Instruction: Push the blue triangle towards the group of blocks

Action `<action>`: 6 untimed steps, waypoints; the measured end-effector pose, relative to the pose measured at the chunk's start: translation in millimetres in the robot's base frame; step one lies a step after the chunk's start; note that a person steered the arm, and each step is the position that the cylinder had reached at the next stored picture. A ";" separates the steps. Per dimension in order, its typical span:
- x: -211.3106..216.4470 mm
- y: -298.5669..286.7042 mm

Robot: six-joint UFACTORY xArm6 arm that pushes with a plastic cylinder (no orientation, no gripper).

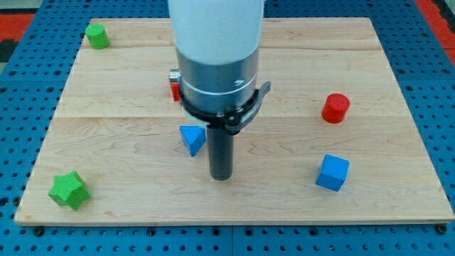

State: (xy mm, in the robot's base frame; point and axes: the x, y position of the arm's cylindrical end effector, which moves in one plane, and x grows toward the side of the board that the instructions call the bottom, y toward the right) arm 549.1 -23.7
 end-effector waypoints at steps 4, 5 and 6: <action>-43.5 -66.1; -67.7 -36.6; -83.2 -11.8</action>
